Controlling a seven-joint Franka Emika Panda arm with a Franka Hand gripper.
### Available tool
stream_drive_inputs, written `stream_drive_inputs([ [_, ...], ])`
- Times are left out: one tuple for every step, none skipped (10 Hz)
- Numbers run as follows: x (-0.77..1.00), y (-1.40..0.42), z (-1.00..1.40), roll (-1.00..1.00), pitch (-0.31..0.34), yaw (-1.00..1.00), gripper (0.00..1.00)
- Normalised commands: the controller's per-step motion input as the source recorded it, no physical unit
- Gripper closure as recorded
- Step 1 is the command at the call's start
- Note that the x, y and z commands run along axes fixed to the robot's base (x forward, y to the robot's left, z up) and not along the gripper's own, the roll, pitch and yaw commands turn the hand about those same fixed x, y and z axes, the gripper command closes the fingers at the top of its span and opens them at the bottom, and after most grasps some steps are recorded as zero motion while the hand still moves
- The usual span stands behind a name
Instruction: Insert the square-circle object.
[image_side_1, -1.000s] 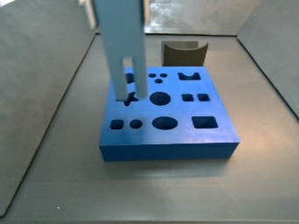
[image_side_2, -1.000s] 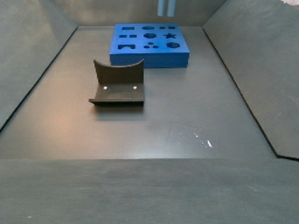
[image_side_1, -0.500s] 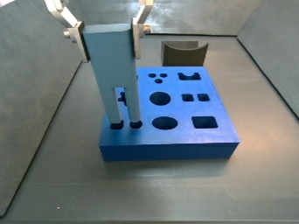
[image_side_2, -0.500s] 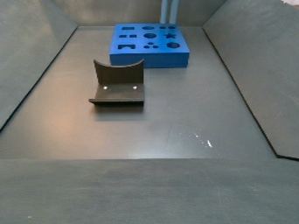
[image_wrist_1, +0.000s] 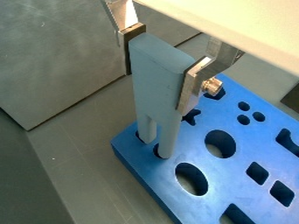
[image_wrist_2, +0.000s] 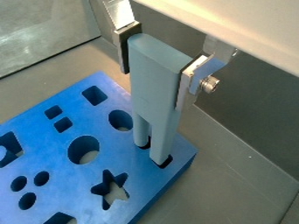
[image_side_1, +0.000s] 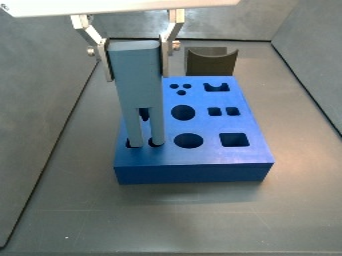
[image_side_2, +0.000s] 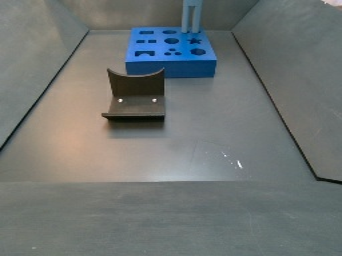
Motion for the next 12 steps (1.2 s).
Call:
stream_drive_inputs([
  [-0.08, 0.00, -0.22, -0.05, -0.036, 0.04, 1.00],
  [-0.30, 0.06, -0.13, -0.06, -0.067, 0.00, 1.00],
  [-0.35, 0.01, -0.06, -0.10, -0.071, 0.00, 1.00],
  [-0.30, 0.00, -0.09, -0.12, -0.074, 0.00, 1.00],
  [0.00, 0.00, -0.47, -0.03, -0.011, 0.01, 1.00],
  [0.16, -0.03, -0.66, -0.04, 0.000, -0.04, 1.00],
  [0.21, -0.03, -0.67, 0.00, 0.000, -0.13, 1.00],
  [0.22, 0.00, -0.60, 0.00, 0.036, -0.12, 1.00],
  [0.18, 0.00, -0.50, 0.02, 0.033, -0.07, 1.00],
  [0.13, 0.00, -0.45, 0.03, 0.014, -0.02, 1.00],
  [0.09, 0.00, -0.45, 0.07, 0.001, 0.00, 1.00],
  [0.05, 0.00, -0.48, 0.11, 0.000, 0.00, 1.00],
])
